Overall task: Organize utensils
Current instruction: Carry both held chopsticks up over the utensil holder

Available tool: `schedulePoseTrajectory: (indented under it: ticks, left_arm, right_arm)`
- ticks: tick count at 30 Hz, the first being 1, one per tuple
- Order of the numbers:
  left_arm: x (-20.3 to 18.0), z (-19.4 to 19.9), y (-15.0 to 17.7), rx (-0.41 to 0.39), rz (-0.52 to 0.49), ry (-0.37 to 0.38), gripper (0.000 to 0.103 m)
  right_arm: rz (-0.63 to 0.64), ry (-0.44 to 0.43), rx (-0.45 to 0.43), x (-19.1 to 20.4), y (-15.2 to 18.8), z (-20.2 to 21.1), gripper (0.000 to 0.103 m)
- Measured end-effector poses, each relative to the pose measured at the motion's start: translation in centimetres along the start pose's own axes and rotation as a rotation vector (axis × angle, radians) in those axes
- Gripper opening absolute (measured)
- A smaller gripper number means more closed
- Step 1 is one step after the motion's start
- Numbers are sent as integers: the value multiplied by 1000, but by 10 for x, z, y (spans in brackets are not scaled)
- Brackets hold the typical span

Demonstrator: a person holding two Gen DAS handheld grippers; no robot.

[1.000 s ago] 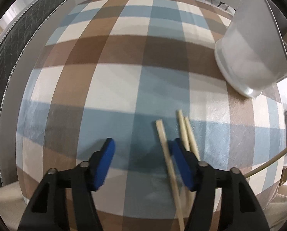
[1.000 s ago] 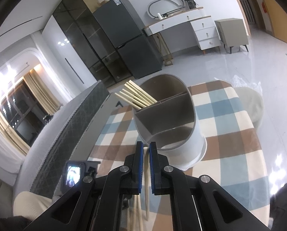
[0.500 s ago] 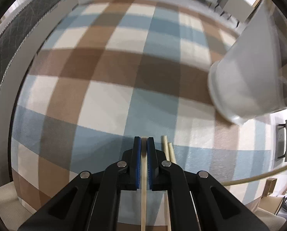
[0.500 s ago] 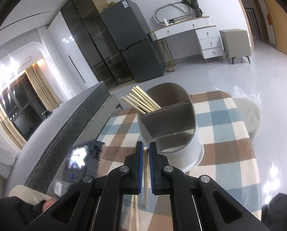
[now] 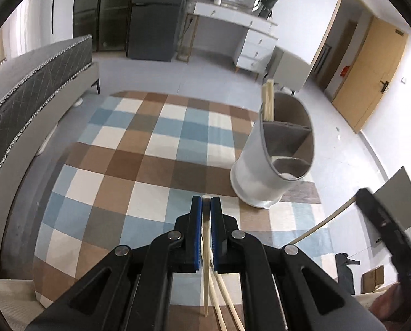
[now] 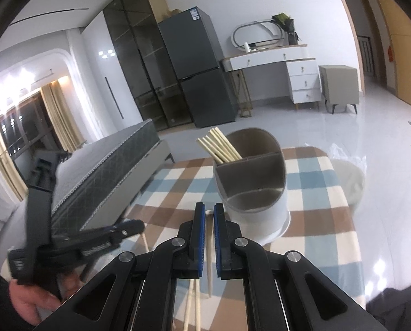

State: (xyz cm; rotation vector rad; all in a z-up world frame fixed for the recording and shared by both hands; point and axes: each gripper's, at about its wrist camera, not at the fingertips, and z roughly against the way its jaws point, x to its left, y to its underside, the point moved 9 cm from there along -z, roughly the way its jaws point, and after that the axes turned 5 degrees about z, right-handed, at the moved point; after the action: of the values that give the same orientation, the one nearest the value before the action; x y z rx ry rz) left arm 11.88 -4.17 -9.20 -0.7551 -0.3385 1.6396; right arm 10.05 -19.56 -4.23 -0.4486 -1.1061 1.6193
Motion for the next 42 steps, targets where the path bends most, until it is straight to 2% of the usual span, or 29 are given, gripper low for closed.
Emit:
schedulePoseTrajectory:
  ticks: [10, 14, 19, 28, 37, 42]
  left_arm:
    - [-11, 21, -7, -5, -26, 30, 1]
    - [-19, 25, -15, 6, -15, 68, 1]
    - [-30, 34, -32, 4, 7, 121, 1]
    - [-60, 52, -87, -27, 57, 241, 1]
    - [-78, 55, -157, -129, 100, 290, 1]
    - [-79, 46, -189, -180, 136, 306, 1]
  right_arm:
    - [-29, 48, -2, 1, 9, 16, 5]
    - [-24, 70, 0, 0, 9, 21, 5]
    - [-6, 70, -11, 0, -8, 27, 5]
    - [155, 65, -53, 1, -83, 37, 5]
    - [282, 51, -89, 2, -176, 24, 5]
    - [354, 51, -85, 5, -207, 3, 5]
